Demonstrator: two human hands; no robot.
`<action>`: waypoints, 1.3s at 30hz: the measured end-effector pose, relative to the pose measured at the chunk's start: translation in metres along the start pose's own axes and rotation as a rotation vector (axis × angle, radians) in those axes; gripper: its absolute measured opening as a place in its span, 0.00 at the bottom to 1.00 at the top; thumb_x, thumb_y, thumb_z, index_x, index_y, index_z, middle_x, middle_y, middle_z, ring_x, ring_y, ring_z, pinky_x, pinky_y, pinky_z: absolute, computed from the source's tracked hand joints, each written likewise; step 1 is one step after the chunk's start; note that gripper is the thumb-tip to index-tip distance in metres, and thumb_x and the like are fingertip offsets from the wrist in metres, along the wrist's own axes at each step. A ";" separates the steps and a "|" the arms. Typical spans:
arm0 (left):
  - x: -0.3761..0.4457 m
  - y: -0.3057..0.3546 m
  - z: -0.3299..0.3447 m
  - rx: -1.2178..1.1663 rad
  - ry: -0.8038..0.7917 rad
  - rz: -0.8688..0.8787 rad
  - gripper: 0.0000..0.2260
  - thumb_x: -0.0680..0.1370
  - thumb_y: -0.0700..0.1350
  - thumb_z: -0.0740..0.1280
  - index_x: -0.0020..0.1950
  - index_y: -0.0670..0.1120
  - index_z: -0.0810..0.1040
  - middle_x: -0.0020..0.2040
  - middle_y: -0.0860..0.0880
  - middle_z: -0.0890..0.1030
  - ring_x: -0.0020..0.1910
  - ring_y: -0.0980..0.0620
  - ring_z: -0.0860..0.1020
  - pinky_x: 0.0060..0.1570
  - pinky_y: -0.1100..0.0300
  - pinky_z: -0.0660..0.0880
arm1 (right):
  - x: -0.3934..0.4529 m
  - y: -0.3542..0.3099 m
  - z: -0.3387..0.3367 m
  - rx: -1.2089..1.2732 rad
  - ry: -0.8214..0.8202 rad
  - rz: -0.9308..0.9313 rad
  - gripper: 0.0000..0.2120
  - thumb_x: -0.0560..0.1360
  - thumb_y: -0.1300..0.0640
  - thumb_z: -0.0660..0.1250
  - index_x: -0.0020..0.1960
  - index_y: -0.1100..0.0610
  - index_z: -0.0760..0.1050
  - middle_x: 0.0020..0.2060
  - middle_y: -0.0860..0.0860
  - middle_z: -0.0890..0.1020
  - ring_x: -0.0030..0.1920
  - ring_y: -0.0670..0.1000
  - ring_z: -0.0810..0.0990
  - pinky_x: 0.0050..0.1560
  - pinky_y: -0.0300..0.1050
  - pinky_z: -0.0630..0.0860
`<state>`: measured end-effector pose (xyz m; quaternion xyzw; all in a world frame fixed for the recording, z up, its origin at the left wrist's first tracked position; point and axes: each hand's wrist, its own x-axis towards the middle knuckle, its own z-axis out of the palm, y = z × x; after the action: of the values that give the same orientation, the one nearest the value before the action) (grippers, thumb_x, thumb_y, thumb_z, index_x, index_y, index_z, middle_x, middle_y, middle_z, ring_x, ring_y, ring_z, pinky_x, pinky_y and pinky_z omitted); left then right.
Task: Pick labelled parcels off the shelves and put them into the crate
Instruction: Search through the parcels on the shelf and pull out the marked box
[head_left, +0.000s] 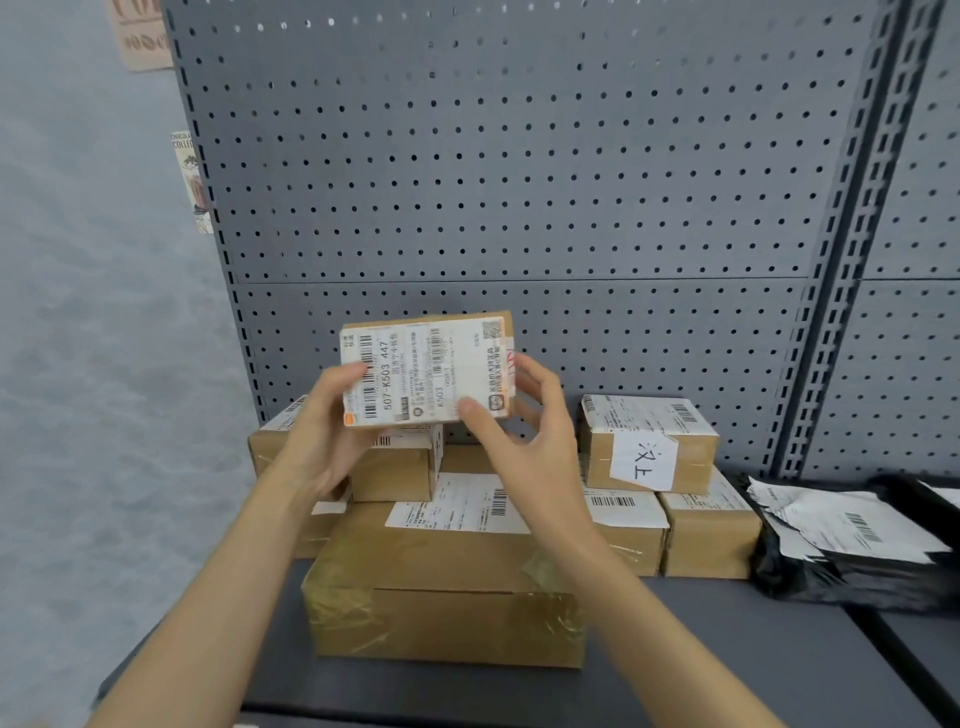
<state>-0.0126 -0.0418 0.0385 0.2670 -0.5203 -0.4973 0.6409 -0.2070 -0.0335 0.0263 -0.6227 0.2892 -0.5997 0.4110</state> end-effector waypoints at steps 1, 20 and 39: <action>0.001 0.001 -0.003 -0.026 0.023 0.008 0.19 0.73 0.50 0.61 0.62 0.47 0.77 0.63 0.43 0.77 0.62 0.44 0.75 0.53 0.53 0.77 | 0.000 0.000 0.000 0.018 -0.003 -0.004 0.24 0.72 0.57 0.71 0.65 0.47 0.68 0.57 0.38 0.75 0.55 0.29 0.73 0.48 0.24 0.72; 0.022 -0.027 0.014 0.740 0.141 -0.065 0.21 0.77 0.43 0.63 0.69 0.50 0.65 0.55 0.57 0.78 0.50 0.64 0.79 0.42 0.70 0.76 | 0.030 0.036 -0.041 -0.183 0.123 0.082 0.19 0.76 0.63 0.63 0.66 0.56 0.72 0.56 0.46 0.80 0.56 0.44 0.78 0.52 0.33 0.77; 0.049 -0.082 0.006 1.995 0.014 0.015 0.31 0.77 0.58 0.60 0.75 0.48 0.55 0.73 0.44 0.65 0.75 0.44 0.53 0.72 0.44 0.39 | 0.044 0.093 -0.047 -0.487 0.000 0.316 0.21 0.78 0.64 0.59 0.70 0.60 0.66 0.61 0.54 0.79 0.60 0.52 0.77 0.59 0.48 0.76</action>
<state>-0.0491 -0.1150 -0.0105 0.6830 -0.6977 0.1731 0.1294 -0.2362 -0.1251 -0.0342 -0.6501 0.5184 -0.4411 0.3376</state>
